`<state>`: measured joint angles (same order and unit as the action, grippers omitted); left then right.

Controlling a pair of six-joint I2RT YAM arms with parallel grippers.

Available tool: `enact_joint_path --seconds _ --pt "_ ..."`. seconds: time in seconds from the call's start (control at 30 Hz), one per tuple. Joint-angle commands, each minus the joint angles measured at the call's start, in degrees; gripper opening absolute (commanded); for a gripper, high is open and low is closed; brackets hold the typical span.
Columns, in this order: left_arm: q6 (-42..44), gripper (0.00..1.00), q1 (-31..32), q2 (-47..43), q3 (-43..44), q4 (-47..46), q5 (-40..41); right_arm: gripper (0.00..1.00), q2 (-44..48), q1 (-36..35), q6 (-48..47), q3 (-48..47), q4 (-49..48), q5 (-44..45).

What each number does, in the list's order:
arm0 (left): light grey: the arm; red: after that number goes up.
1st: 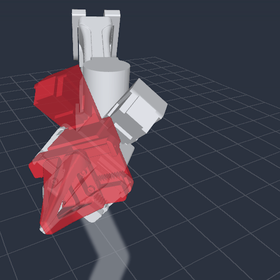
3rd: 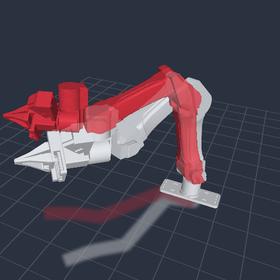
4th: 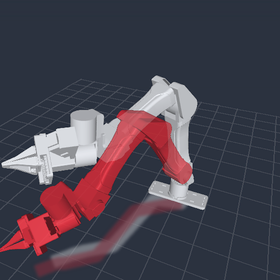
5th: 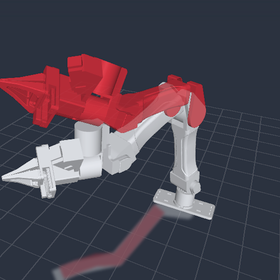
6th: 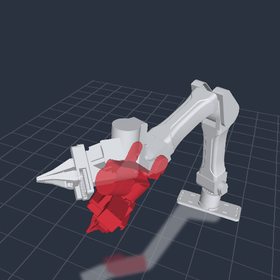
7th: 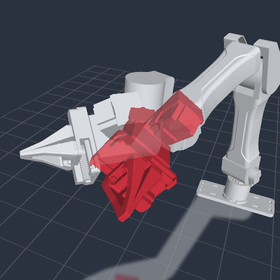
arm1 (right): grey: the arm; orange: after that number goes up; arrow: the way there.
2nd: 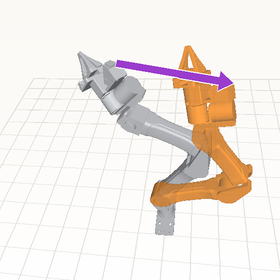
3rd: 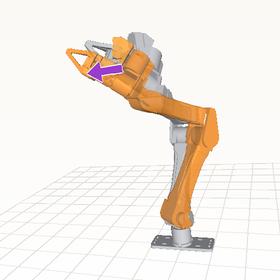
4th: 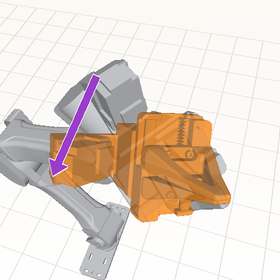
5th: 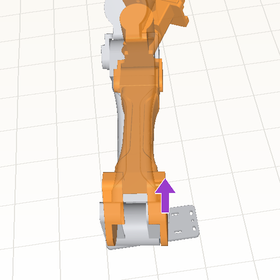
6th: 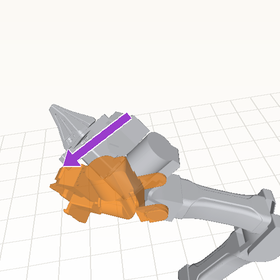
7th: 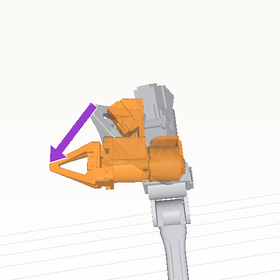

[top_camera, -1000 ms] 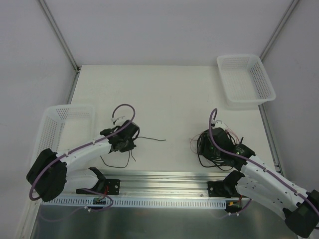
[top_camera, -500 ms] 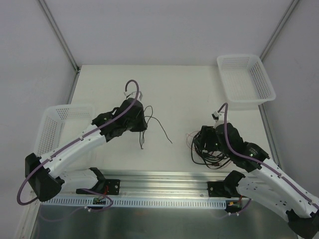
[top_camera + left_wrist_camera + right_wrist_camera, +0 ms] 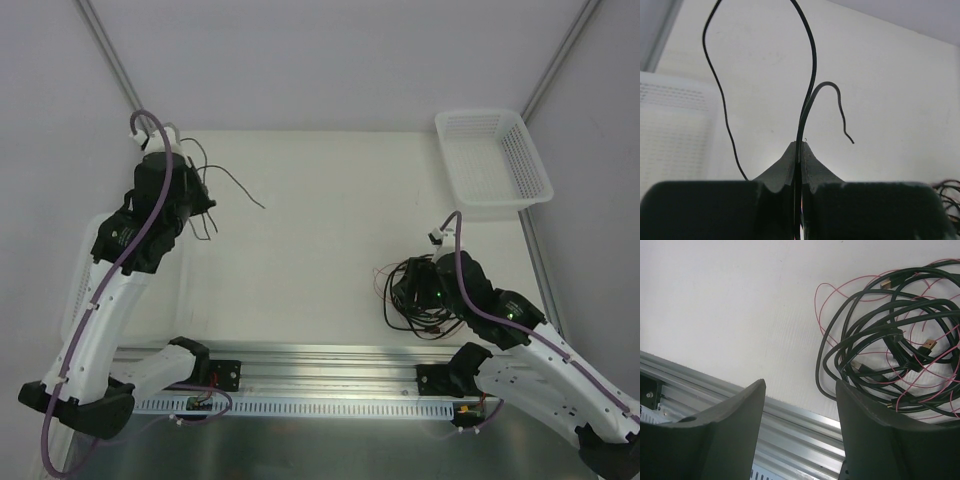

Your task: Untangle the cables

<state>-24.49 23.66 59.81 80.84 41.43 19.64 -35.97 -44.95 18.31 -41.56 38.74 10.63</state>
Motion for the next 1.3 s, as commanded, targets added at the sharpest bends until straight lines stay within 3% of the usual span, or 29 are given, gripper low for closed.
enact_joint_path --seconds 0.0,0.23,0.27,0.4,0.53,0.7,0.8,0.9,0.93,0.97,1.0,1.07,1.27 --pt "6.02 0.0 -5.1 -2.68 1.61 4.0 6.19 0.62 0.55 -0.49 -0.82 -1.42 1.07 0.0" --pt "8.32 0.0 -21.09 -7.34 -7.43 4.1 9.63 0.62 0.37 -0.49 -0.46 -2.47 2.3 -1.05" --pt "8.49 0.0 -26.42 -8.38 -8.58 3.84 7.37 0.62 0.2 -0.58 -0.46 -2.56 2.56 -0.97" --pt "8.5 0.0 -37.26 -10.06 -15.17 0.59 0.23 0.62 -0.33 -0.84 -0.02 -2.74 3.09 -1.14" --pt "6.04 0.0 -42.81 -10.86 -20.79 -1.52 -0.48 0.62 -1.47 -1.11 0.77 -3.61 3.44 -1.93" --pt "0.24 0.0 -45.89 -12.44 -28.09 -6.34 10.74 0.62 -1.91 -1.98 0.94 -4.4 5.11 -1.32" --pt "-0.91 0.0 -46.34 -12.7 -32.66 -9.51 11.21 0.62 -2.35 -2.07 1.12 -4.32 5.2 -1.32" --pt "-0.56 0.23 -46.34 -11.48 -35.13 -10.32 9.81 0.63 -3.14 -2.51 1.56 -3.97 4.85 -1.14" --pt "-0.47 0.35 -46.34 -11.47 -35.4 -10.32 9.37 0.63 -3.32 -2.6 1.65 -4.05 4.77 -0.97" --pt "-0.47 0.58 -46.34 -11.91 -35.49 -10.23 9.63 0.63 -3.76 -2.86 1.56 -3.97 4.76 -0.62" --pt "-0.73 0.71 -46.34 -12.35 -35.4 -10.23 10.06 0.63 -3.85 -2.95 1.73 -4.14 4.94 -0.35" --pt "-0.73 0.89 -46.34 -14.19 -35.49 -10.32 11.12 0.63 -4.37 -3.04 2.17 -4.32 5.03 0.18" --pt "0.23 0.98 -46.25 -17.53 -35.22 -10.23 8.93 0.64 -6.04 -3.22 2.0 -5.54 6.43 1.84"
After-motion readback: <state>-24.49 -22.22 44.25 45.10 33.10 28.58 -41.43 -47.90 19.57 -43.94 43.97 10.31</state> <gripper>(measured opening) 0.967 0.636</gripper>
